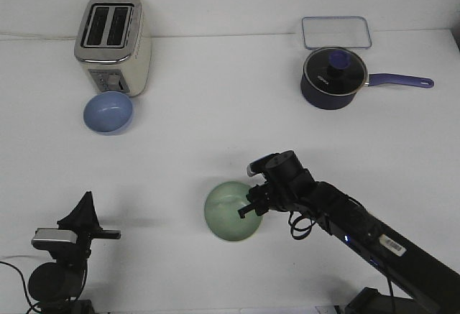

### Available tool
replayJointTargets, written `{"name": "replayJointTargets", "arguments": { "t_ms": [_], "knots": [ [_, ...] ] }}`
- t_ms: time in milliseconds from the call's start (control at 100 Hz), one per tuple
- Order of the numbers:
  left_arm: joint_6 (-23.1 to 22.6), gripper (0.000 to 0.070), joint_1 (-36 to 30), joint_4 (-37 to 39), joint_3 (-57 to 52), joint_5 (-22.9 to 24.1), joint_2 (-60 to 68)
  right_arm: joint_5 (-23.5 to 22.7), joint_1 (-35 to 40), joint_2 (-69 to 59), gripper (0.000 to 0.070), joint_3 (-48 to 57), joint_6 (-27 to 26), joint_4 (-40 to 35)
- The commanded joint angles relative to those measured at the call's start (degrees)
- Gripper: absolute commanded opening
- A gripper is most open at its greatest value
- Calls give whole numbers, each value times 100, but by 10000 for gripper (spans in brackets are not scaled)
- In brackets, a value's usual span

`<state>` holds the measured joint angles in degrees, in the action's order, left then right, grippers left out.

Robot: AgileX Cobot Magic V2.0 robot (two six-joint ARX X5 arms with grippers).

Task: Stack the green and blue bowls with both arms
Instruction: 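Grasp the green bowl with the right gripper and carry it toward the table center, then release the green bowl at center and pull the right gripper back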

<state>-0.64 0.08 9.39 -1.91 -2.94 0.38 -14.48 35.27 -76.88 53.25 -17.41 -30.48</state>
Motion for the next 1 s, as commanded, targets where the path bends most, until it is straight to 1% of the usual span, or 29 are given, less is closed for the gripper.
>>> {"name": "replayJointTargets", "arguments": {
  "t_ms": [0, 190, 300, 340, 430, 460, 490, 600, 660, 790, 890, 950, 990],
  "knots": [
    [26, 15, -9, 59, 111, 4, 0, 90, 57, -234, 0, 28, -59, 92],
    [48, 15, -9, 57, 111, 2, 0, 101, 57, -708, 0, 28, 105, 195],
    [323, 13, -9, 81, 111, 4, 0, 96, 57, -861, 6, 28, 210, 192],
    [472, 12, -9, 101, 111, 2, 0, 98, 57, -866, 53, 28, 225, 195],
    [951, 11, -9, 107, 98, 4, 0, 98, 55, -866, 237, 44, 234, 210],
    [1106, 11, -9, 105, 92, 4, 0, 98, 44, -852, 277, 55, 247, 201],
    [1259, 11, -9, 101, 87, 7, 0, 98, 17, -822, 297, 74, 256, 170],
    [1716, 12, -9, 76, 11, 7, 2, 92, -138, -570, 300, 208, 361, 120],
    [1744, 12, -9, -52, -90, 33, 9, 96, -260, -328, 300, 326, 450, 90],
    [1803, 13, -9, -494, -490, 398, 269, 98, -732, 310, 300, 610, 822, 11],
    [2035, 13, -2, -538, -994, 525, 831, 105, -1250, 835, 300, 645, 1032, 103],
    [2192, 13, 2, -551, -1386, 546, 1397, 144, -1598, 1115, 300, 625, 1080, 125],
    [2218, 13, 7, -625, -1685, 553, 1851, 168, -1810, 1285, 300, 577, 1080, 136]
  ]
}}
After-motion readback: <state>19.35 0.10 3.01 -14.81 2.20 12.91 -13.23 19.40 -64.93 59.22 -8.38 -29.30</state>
